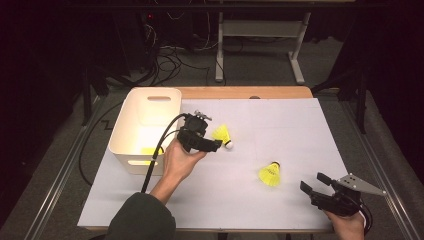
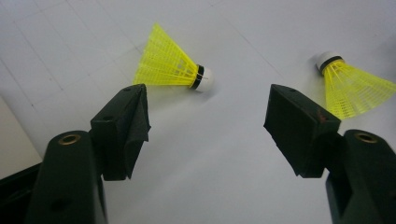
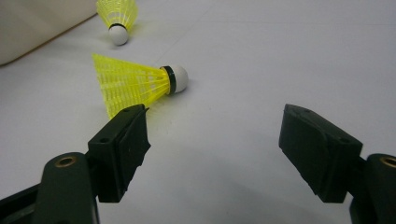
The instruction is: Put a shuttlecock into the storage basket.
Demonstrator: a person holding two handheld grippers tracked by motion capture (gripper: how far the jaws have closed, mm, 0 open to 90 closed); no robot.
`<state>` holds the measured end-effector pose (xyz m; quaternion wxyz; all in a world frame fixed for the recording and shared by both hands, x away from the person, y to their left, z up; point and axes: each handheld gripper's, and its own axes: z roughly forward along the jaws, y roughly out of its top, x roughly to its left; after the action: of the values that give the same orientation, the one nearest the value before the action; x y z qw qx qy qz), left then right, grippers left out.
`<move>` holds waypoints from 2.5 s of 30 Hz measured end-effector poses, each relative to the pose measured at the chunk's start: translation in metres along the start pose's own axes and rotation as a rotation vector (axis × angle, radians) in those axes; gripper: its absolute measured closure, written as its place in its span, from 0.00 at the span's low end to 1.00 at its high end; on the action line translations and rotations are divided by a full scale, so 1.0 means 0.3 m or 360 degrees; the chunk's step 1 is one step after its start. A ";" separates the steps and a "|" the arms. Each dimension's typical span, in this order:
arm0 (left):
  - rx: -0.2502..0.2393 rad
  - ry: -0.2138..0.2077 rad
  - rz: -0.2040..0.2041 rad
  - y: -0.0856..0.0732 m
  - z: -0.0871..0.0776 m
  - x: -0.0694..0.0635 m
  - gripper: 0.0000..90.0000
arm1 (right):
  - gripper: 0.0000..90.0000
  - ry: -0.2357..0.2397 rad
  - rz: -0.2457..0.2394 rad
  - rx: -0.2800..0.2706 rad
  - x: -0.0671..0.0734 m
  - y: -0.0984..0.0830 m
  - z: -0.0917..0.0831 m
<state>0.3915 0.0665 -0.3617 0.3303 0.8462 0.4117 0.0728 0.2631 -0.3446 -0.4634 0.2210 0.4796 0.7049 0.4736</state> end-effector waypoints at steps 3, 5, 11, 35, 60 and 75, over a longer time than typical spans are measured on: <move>0.0009 -0.0002 0.0005 0.001 0.015 -0.003 0.35 | 0.27 0.0000 -0.0003 0.0004 0.002 0.000 0.001; 0.0011 0.0002 0.0007 0.002 0.024 -0.004 0.35 | 0.27 0.0001 -0.0004 0.0002 0.002 0.000 0.000; 0.0031 0.0009 -0.0015 0.006 0.058 -0.002 0.34 | 0.27 0.0006 -0.0015 0.0003 0.004 -0.001 -0.002; 0.0041 0.0052 -0.0097 0.067 0.172 0.056 0.32 | 0.27 0.0015 -0.0015 0.0000 0.003 -0.001 -0.001; 0.0112 0.0065 -0.0087 0.154 0.241 0.103 0.33 | 0.27 0.0023 -0.0028 0.0023 0.006 -0.001 0.009; 0.0149 0.0028 -0.0147 0.162 0.301 0.138 0.34 | 0.27 0.0030 -0.0026 0.0024 0.006 -0.001 0.009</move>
<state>0.4857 0.0306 -0.4075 0.2897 0.8402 0.4562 0.0457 0.2643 -0.3417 -0.4647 0.2146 0.4709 0.7146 0.4708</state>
